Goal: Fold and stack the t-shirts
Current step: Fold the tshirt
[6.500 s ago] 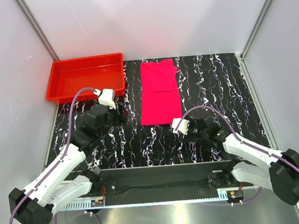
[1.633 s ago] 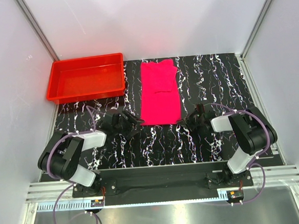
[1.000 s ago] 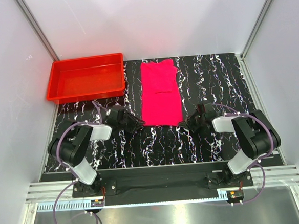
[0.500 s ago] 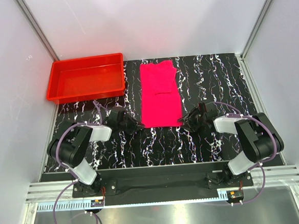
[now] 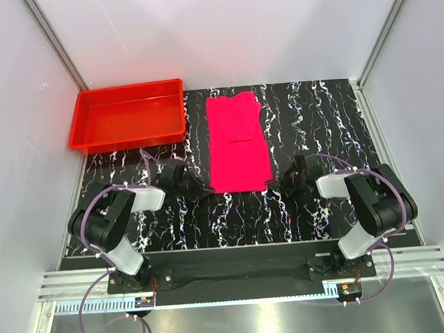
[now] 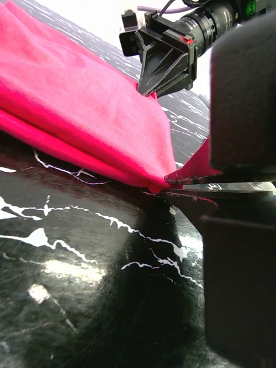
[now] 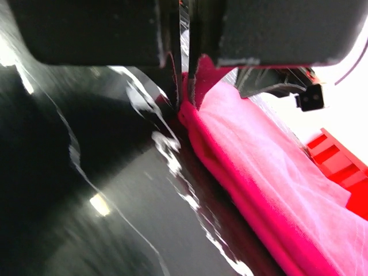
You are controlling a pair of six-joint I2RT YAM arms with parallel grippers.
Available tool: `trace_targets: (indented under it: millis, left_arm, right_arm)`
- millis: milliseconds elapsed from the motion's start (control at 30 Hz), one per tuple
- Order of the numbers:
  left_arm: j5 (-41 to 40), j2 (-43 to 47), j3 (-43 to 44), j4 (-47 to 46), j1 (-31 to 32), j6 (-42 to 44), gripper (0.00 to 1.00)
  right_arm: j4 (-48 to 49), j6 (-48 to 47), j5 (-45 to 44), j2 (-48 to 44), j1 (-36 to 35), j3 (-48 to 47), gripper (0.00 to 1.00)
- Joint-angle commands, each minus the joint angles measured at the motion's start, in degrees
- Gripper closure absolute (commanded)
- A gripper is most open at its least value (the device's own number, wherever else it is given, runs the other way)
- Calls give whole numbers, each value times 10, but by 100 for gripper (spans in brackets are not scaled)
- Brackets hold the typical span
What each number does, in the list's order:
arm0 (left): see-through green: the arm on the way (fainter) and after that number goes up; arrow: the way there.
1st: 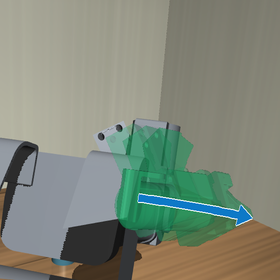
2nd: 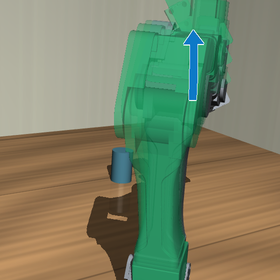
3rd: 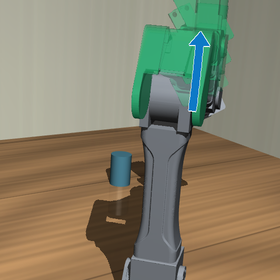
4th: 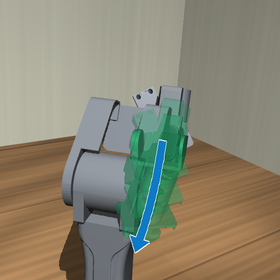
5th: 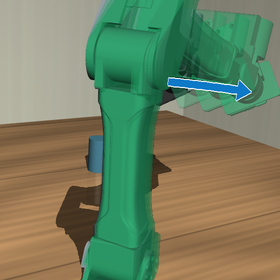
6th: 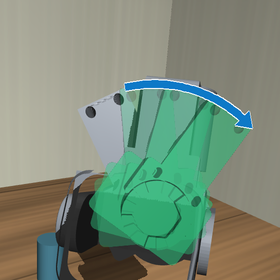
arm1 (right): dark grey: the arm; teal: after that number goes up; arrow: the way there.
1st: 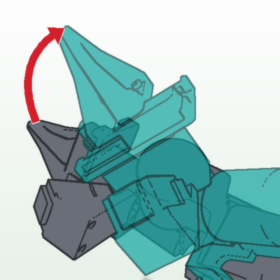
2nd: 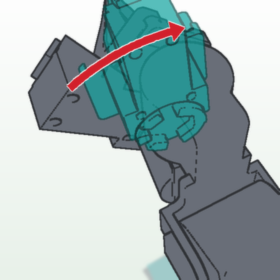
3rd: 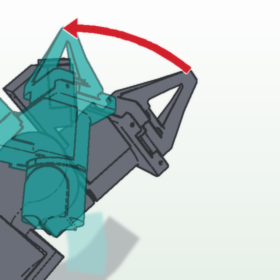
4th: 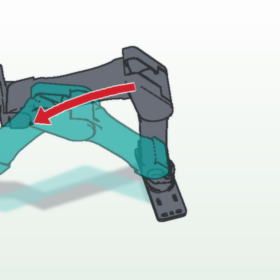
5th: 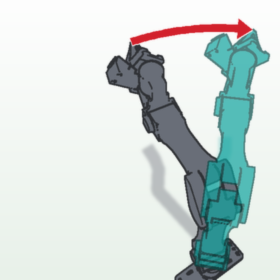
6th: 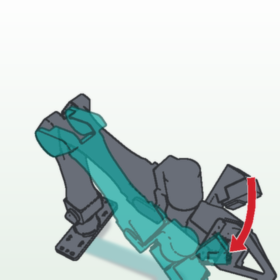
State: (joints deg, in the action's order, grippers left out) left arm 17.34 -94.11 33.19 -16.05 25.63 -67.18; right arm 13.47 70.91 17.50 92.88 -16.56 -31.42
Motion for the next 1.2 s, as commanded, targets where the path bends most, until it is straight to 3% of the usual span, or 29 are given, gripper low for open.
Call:
trace_targets:
  millis: [0,167,333,567,767,900,1033,1167]
  left_arm:
    - [9,20,17,55,4,48,100]
    - [8,67,14,118,12,112,100]
    - [-6,208,-41,191,35,120,100]
    - [-51,405,-85,343,122,48,100]
    - [-74,529,-119,411,190,-22,100]
    - [-81,546,-108,422,202,-33,100]
    - [-82,505,-44,443,205,0,100]
    - [-114,433,90,514,194,52,100]
  right_arm:
    - [-84,-22,-29,-39,0,37,100]
    - [-200,-91,-8,-117,1,28,100]
    - [-288,-135,29,-183,1,20,100]
    - [-449,-125,54,-405,-7,71,100]
    - [-599,-129,66,-561,-13,67,100]
    - [-628,-148,65,-563,-13,42,100]
    - [-628,-184,47,-498,-13,-48,100]
    - [-640,-239,14,-382,-13,-168,100]
